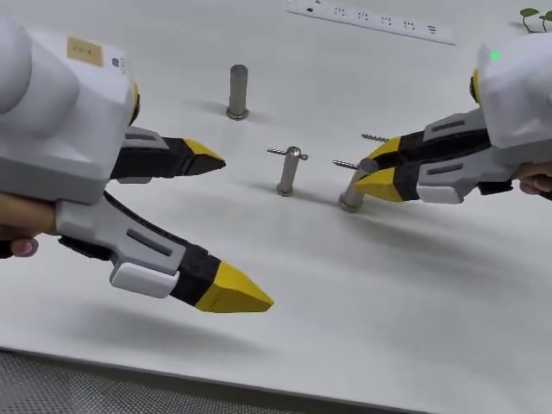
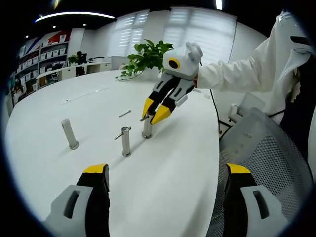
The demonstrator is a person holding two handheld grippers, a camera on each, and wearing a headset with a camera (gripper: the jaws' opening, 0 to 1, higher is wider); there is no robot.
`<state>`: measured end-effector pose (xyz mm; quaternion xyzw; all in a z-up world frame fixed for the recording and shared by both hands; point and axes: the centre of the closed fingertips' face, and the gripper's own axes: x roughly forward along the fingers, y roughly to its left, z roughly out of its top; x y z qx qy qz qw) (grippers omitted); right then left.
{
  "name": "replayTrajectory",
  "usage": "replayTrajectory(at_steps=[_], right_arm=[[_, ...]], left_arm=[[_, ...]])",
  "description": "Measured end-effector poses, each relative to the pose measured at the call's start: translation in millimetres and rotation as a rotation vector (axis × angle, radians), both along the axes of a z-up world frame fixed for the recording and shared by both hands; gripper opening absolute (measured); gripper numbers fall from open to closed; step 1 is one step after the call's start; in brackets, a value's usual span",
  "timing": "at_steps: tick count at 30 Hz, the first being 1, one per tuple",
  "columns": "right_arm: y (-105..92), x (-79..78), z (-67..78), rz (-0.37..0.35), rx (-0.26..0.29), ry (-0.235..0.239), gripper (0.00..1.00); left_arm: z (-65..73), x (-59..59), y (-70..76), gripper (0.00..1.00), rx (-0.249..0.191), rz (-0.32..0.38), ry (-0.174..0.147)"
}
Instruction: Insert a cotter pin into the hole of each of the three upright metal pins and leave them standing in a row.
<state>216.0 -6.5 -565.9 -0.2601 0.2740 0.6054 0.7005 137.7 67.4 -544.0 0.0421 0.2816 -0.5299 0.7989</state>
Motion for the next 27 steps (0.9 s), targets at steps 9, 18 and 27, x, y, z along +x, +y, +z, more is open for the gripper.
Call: replayTrajectory(at_steps=[9, 18, 27], right_arm=[[0.8, 2.4, 1.7, 0.025, 0.020, 0.010, 0.08], [1.2, 2.5, 1.8, 0.067, 0.032, 0.005, 0.09], [-1.3, 6.1, 13.4, -0.036, 0.102, 0.033, 0.22]], left_arm=[[2.0, 2.1, -1.4, 0.95, -0.007, 0.016, -0.001], [2.7, 5.6, 3.3, 0.98, 0.012, 0.037, -0.007], [5.5, 4.2, 4.9, 0.97, 0.006, 0.044, -0.003]])
